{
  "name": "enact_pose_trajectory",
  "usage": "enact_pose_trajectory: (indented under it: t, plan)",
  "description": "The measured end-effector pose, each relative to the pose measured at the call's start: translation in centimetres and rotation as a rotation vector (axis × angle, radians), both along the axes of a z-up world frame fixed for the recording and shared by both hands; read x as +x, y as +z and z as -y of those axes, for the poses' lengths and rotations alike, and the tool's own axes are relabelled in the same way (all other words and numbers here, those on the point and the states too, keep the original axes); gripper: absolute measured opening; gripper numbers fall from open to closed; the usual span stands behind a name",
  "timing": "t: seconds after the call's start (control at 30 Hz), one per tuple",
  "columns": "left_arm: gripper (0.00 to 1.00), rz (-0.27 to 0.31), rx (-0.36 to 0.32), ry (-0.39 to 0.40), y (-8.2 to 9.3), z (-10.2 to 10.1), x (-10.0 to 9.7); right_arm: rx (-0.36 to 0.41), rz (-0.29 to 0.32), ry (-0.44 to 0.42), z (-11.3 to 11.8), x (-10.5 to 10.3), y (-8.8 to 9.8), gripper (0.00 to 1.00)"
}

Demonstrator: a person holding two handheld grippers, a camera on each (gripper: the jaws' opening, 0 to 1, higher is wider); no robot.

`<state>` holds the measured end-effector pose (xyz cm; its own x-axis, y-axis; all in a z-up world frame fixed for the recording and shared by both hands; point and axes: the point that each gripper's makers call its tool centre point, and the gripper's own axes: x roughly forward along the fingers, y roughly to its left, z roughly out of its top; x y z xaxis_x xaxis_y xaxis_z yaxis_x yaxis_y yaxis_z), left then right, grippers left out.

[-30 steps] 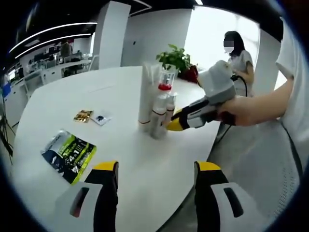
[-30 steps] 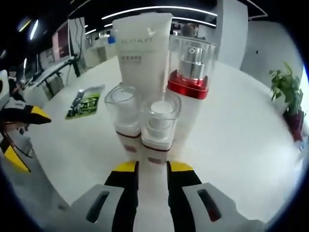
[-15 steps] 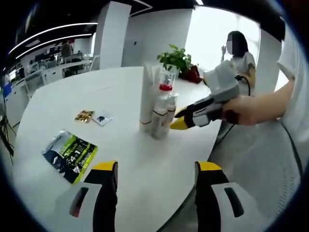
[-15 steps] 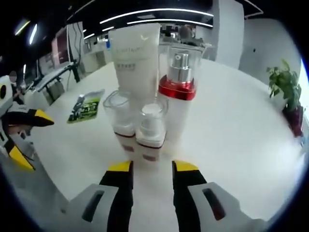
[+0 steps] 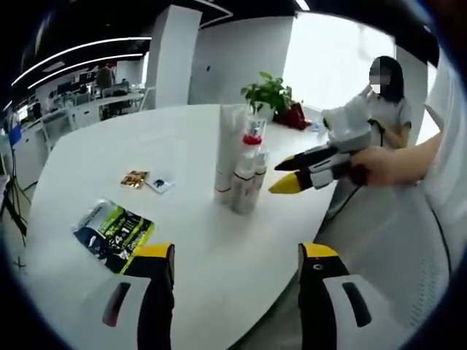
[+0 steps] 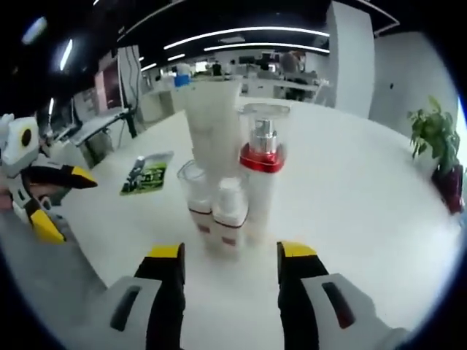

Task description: Arrange the skincare products in the storage area until every visible bottle or jar stands upright without overlapping.

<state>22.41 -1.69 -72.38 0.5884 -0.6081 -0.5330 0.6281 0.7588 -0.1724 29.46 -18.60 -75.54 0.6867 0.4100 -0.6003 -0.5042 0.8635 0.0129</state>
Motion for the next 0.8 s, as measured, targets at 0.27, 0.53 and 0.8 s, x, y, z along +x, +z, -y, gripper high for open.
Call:
enact_pose_trajectory:
  t: [0.27, 0.53, 0.8]
  plan:
    - [0.67, 0.008, -0.012, 0.022, 0.9, -0.4, -0.5, 0.022, 0.057, 0.015, 1.0, 0.0, 2.9, 0.60]
    - [0.72, 0.011, 0.025, 0.037, 1.0, -1.3, -1.1, 0.057, 0.068, 0.032, 1.7, -1.1, 4.1, 0.74]
    - [0.73, 0.013, 0.019, 0.054, 1.4, -1.8, -1.6, 0.087, 0.044, 0.017, 3.1, -2.3, 4.6, 0.82]
